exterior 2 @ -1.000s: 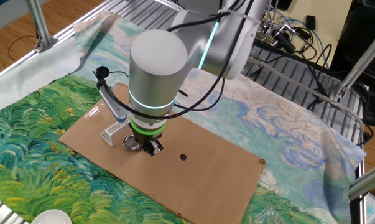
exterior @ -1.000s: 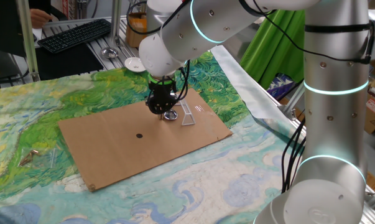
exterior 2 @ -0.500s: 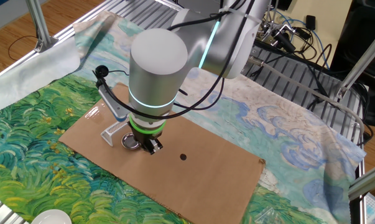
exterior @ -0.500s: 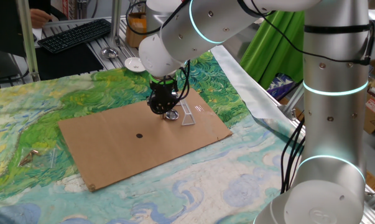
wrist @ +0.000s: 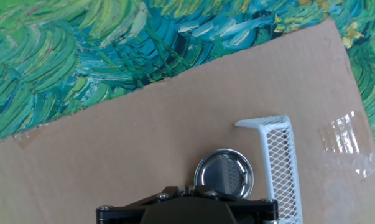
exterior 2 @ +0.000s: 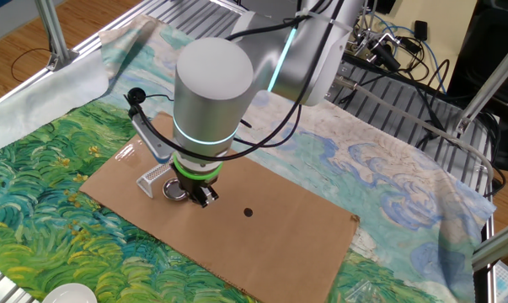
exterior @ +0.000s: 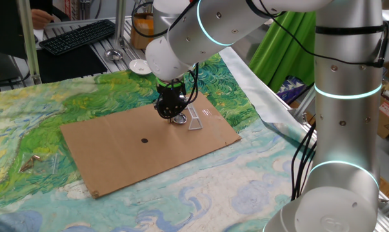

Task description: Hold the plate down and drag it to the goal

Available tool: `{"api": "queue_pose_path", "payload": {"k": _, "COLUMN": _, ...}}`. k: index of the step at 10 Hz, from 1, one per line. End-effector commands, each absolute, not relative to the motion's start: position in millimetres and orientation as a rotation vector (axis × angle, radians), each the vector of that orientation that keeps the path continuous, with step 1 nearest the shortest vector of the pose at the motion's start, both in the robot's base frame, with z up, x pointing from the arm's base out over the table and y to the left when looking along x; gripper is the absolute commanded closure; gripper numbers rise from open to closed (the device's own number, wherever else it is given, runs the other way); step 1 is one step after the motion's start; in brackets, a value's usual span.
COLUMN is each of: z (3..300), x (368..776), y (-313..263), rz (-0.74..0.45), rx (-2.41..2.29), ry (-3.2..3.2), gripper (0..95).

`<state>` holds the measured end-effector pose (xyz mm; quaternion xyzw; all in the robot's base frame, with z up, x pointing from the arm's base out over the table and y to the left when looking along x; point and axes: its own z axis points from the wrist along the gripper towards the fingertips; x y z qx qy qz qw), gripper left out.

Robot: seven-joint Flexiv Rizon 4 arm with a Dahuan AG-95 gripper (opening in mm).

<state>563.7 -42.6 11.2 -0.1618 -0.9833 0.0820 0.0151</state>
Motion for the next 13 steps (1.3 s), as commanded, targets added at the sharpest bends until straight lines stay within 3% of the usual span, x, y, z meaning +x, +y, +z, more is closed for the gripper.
{"api": "queue_pose_path", "payload": {"k": 1, "z": 12, "x": 564, "y": -46, "rz": 0.255, "rx": -0.495, "ry": -3.06, "gripper": 95.0}}
{"api": "queue_pose_path", "payload": {"k": 13, "z": 9, "x": 562, "y": -62, "rz": 0.317, "rx": -0.458, "ry": -3.064, "gripper": 95.0}}
